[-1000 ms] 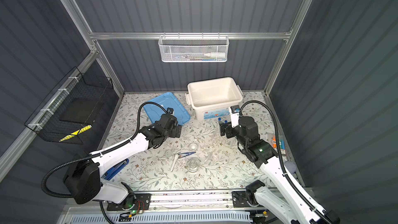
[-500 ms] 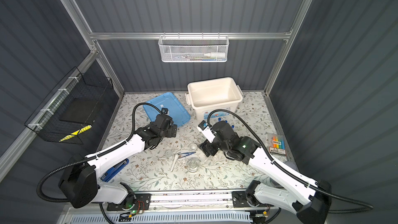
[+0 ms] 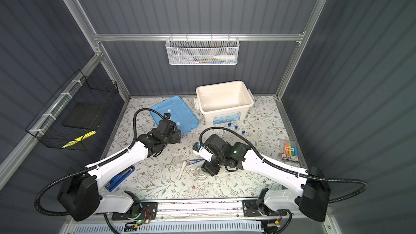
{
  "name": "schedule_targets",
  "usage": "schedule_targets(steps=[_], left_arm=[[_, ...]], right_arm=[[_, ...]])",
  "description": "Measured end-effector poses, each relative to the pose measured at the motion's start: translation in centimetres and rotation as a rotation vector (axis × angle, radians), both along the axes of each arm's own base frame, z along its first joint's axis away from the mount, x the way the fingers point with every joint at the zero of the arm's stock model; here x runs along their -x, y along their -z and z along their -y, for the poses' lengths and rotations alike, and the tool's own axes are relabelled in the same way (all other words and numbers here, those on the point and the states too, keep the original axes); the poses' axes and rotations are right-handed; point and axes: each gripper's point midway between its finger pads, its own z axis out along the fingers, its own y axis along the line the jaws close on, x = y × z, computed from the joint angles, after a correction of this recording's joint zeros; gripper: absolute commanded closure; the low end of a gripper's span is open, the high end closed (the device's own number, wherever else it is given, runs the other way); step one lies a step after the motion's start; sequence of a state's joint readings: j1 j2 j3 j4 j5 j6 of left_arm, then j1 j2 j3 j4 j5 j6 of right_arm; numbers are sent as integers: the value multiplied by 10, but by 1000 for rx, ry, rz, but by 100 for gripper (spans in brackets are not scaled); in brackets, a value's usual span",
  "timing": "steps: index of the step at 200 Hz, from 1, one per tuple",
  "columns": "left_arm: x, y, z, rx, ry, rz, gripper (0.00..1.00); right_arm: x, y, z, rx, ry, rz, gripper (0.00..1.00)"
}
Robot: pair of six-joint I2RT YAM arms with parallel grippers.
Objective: Organize the chemistry lab equipment
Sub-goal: 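Move the right gripper to the clear glass flask and close on its neck, then lift the glass flask off the table with the right gripper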
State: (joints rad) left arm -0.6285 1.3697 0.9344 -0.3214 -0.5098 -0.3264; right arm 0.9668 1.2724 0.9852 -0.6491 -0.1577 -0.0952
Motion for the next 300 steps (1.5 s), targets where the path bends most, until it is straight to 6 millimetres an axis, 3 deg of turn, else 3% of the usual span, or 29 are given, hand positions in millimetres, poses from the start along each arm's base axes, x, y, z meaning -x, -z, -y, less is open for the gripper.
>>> schedule_targets(steps=[41,89,212,300], left_arm=[[1,3,-1,-4,0,-6,0],[2,5,-2,-7,0,-10,0],[7,10,-6,-9,-4,-16,0],[9,11,-7,-10,-8,-19,0]], right_arm=[[3,12,-8,44,-20,-14,31],[1,21,-19,68,-40,-29,44],[6,50,-21,153,-66,-87,53],[5,54,-24,183,-70,-71,66]])
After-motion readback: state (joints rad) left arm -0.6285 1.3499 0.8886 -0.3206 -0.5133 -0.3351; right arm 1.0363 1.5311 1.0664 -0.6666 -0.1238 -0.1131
